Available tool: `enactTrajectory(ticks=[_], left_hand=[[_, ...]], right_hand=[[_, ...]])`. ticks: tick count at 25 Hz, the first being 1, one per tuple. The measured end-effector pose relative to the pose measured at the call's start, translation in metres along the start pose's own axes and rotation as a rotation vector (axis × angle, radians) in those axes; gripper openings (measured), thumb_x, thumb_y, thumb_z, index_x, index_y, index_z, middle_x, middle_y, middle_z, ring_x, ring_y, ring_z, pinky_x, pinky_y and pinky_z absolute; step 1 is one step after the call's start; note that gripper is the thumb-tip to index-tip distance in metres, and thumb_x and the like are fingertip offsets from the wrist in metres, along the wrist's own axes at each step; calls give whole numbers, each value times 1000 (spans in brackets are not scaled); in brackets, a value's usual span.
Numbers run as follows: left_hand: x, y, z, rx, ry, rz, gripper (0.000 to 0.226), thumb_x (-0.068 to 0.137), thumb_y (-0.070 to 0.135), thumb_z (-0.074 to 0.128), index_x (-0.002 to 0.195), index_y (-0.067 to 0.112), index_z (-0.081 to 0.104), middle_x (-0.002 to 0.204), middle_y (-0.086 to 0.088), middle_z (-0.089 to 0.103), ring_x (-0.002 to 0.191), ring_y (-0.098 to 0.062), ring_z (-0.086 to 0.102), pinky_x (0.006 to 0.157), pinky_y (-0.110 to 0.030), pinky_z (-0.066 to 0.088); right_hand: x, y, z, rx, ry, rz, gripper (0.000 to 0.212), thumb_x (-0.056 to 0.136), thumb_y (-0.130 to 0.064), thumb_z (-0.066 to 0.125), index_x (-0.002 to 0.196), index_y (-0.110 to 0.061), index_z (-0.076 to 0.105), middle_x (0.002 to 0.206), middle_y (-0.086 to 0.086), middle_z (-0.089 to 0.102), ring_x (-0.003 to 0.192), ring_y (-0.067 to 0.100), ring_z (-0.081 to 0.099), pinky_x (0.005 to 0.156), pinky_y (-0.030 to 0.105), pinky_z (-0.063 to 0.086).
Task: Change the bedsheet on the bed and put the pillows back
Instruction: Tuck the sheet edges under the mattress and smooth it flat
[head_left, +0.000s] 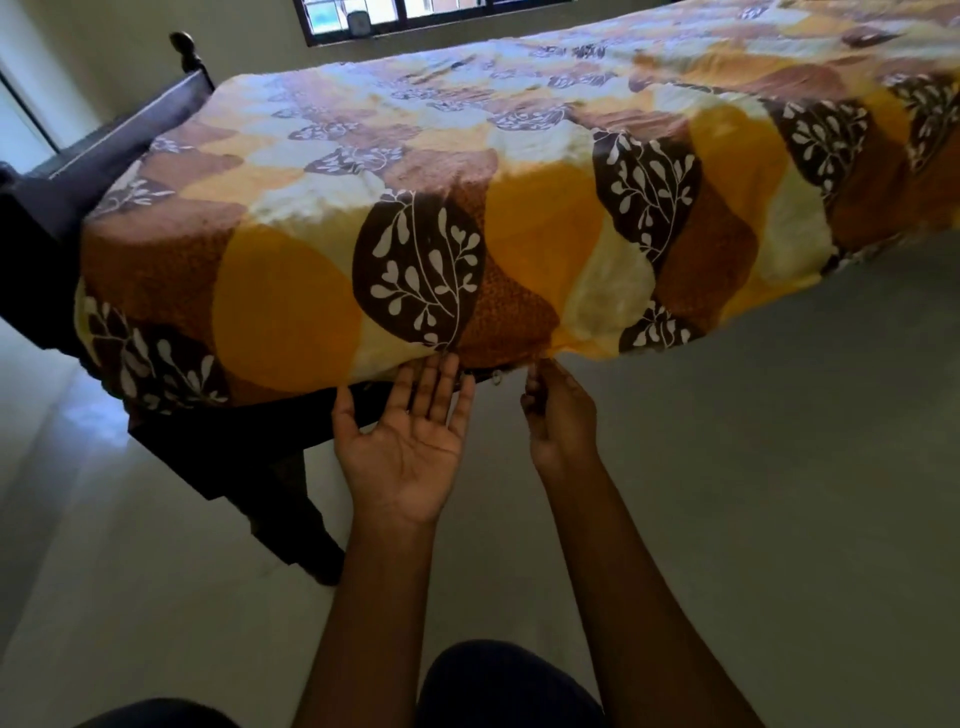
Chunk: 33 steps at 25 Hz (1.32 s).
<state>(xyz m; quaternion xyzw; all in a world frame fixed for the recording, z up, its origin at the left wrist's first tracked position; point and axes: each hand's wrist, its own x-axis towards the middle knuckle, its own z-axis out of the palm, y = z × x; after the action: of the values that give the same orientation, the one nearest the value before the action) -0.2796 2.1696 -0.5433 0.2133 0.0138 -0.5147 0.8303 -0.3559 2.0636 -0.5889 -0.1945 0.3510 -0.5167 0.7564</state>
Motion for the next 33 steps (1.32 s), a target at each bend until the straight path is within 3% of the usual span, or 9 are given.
enactTrajectory(ticks=[4,6,10,13,17,21,25,29,33], left_hand=[[-3,2,-2,41,-62,-24,68,82,55,39,130,7,47,132,-16,54,123,-28,50,95,-47,42],[-3,3,-1,44,-87,-26,73,75,52,43,133,7,45,133,-16,54,124,-28,49,97,-48,41],[-3,5,-2,51,-76,-38,70,81,53,39,133,6,45,134,-16,52,124,-29,49,93,-48,42],[-1,7,-3,42,-73,-50,69,86,55,34,134,7,44,133,-16,53,124,-29,49,92,-48,43],[-1,5,-2,48,-79,-41,67,86,55,34,132,6,45,133,-16,53,124,-29,48,93,-48,42],[0,6,-3,32,-104,-35,70,79,52,41,130,5,46,131,-18,54,124,-30,49,99,-49,39],[-1,3,-6,27,-133,-19,75,73,53,44,130,5,46,132,-19,54,125,-31,48,101,-50,38],[-1,6,-3,0,-150,-17,75,72,52,46,130,5,46,133,-18,53,126,-31,47,99,-50,39],[-5,2,2,-13,-155,-11,74,74,53,44,131,6,45,133,-17,53,126,-32,46,99,-52,39]], right_hand=[[-7,-12,7,374,-243,104,29,98,-12,37,119,-2,54,106,11,63,101,19,61,87,27,50],[-6,-10,10,350,-260,117,31,97,-14,39,124,-4,52,111,10,61,107,21,57,90,31,48],[5,3,0,143,-86,151,21,93,-15,54,112,-8,57,91,4,60,79,13,58,60,23,51],[8,12,-6,66,-29,217,13,89,-18,62,81,-9,58,58,1,52,45,8,46,42,17,42],[13,11,1,-31,65,199,22,86,-12,65,68,-11,53,62,2,43,50,10,36,37,17,35],[7,8,0,-121,148,89,25,83,-7,67,60,-9,56,58,4,50,45,11,40,39,18,35],[0,-2,12,108,-21,129,11,91,-9,56,84,-5,63,78,6,67,67,10,65,62,19,54],[-8,-11,22,408,-321,165,34,97,-27,38,116,-3,54,111,13,60,105,23,57,93,32,46],[-4,-23,49,499,-398,144,45,97,-38,31,126,-9,48,116,12,57,106,24,54,99,35,40]])
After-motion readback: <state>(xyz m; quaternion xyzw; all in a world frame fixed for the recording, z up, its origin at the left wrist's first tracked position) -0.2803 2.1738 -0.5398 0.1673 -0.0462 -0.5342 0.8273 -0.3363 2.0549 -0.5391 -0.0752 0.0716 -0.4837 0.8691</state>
